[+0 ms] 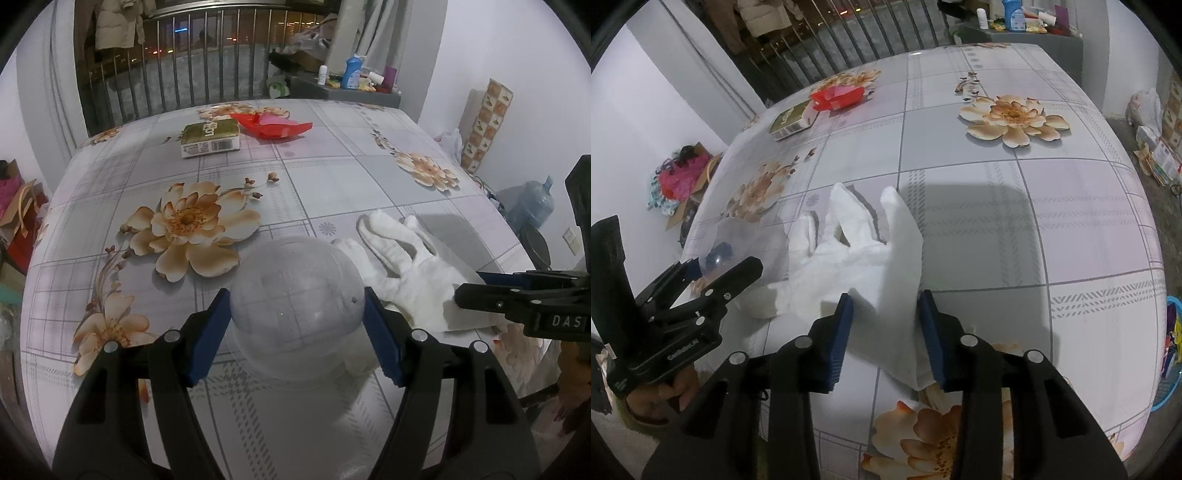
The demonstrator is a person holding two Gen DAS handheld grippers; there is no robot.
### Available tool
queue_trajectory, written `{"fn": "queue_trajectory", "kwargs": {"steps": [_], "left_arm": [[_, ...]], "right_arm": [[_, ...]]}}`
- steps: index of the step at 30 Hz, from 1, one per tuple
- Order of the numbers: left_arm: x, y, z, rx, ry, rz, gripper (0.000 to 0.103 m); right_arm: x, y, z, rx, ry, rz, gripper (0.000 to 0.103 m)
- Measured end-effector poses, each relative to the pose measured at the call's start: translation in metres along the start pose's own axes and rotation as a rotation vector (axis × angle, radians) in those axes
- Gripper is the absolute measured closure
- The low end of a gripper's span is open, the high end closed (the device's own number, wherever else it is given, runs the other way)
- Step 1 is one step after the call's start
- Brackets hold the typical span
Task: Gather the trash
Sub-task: 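Close the right gripper on the white glove while the left holds the dome, then carry the dome and glove over the blue wastebasket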
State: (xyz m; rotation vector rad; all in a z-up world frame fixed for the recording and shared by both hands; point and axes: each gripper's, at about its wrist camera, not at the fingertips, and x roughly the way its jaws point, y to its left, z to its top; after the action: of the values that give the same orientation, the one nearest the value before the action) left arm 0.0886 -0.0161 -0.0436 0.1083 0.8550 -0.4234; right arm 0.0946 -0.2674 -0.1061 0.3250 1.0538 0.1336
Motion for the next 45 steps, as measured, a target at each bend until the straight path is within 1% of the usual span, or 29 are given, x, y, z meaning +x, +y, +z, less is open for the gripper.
{"fn": "queue_trajectory", "kwargs": {"steps": [4, 9, 14, 16, 19, 27, 38, 45], "left_arm": [[-0.002, 0.0, 0.001, 0.001, -0.011, 0.007, 0.037], [-0.004, 0.0, 0.002, 0.002, -0.017, 0.01, 0.037], [-0.005, 0.0, 0.002, 0.0, -0.022, 0.013, 0.037], [-0.007, 0.001, 0.003, -0.001, -0.026, 0.017, 0.037], [-0.009, 0.001, 0.003, 0.0, -0.033, 0.022, 0.037], [-0.015, 0.0, 0.004, 0.002, -0.049, 0.033, 0.037], [-0.026, -0.004, 0.004, 0.01, -0.073, 0.042, 0.037], [-0.038, -0.006, 0.008, 0.006, -0.107, 0.054, 0.037]], "right_arm": [[0.0, -0.002, 0.0, 0.013, -0.003, -0.008, 0.075], [0.0, -0.002, 0.0, 0.003, -0.005, -0.023, 0.08], [0.0, -0.001, -0.001, 0.004, -0.006, -0.022, 0.085], [-0.001, -0.002, -0.001, 0.008, -0.01, -0.019, 0.09], [-0.004, -0.004, 0.0, 0.023, -0.02, -0.011, 0.093], [-0.018, -0.011, 0.003, 0.054, -0.06, -0.001, 0.095], [-0.048, -0.026, 0.004, 0.116, -0.143, 0.054, 0.096], [-0.064, -0.031, 0.008, 0.126, -0.192, 0.073, 0.096]]}}
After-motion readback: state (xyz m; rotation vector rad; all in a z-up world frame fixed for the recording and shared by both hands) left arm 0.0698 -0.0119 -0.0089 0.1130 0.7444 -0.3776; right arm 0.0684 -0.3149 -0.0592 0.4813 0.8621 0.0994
